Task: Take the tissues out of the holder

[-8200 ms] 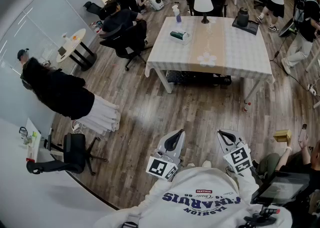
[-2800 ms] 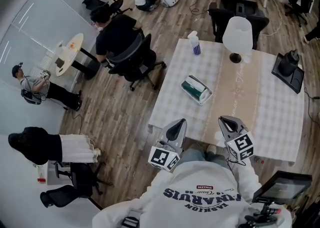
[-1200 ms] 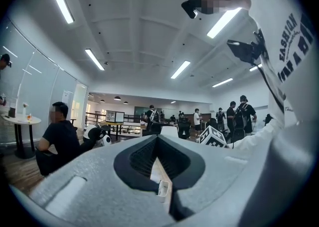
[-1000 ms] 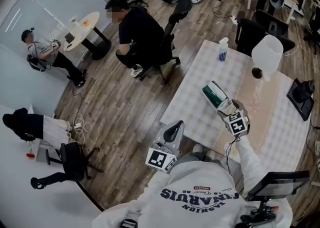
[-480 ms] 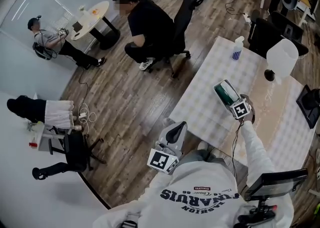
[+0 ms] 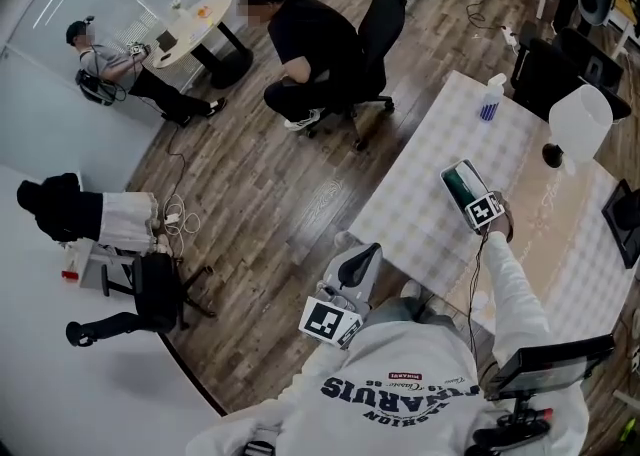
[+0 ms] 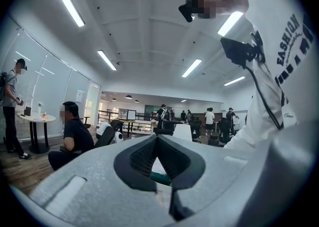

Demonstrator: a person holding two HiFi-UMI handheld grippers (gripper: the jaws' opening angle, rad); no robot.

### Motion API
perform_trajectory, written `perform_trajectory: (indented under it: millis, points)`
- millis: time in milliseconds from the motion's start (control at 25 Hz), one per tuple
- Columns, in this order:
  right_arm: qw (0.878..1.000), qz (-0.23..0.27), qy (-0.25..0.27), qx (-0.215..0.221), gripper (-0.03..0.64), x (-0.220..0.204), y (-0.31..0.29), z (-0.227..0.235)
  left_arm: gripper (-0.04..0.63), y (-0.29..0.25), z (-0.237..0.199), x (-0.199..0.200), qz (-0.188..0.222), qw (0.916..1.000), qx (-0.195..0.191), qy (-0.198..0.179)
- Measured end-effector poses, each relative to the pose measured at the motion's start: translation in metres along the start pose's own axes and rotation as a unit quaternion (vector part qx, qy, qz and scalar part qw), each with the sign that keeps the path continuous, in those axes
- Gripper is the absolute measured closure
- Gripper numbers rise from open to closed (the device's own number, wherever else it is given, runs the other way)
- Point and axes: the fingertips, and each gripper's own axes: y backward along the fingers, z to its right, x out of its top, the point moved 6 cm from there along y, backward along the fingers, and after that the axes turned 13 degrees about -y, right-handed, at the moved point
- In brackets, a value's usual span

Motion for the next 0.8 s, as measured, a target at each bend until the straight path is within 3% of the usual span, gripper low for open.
perform_trajectory:
  millis: [320, 400, 560, 800]
  points:
    - [0.997, 0.016, 0.058, -0.043, 0.190, -0.003, -0.016, -0.001, 0.591, 0.001, 0.002, -0.004, -0.005, 1.0000, 0.008, 0.001]
    - [0.996, 0.015, 0.071, -0.042, 0.235, -0.005, -0.016, -0.004, 0.591, 0.000, 0.003, -0.003, -0.004, 1.0000, 0.007, 0.000]
    - [0.999, 0.002, 0.030, -0.020, 0.349, -0.002, -0.011, -0.005, 0.591, -0.001, 0.002, 0.003, 0.000, 1.0000, 0.005, -0.002]
    - [0.999, -0.006, 0.031, -0.008, 0.360, -0.003, -0.014, -0.002, 0.591, -0.004, 0.007, 0.000, 0.000, 1.0000, 0.008, -0.001]
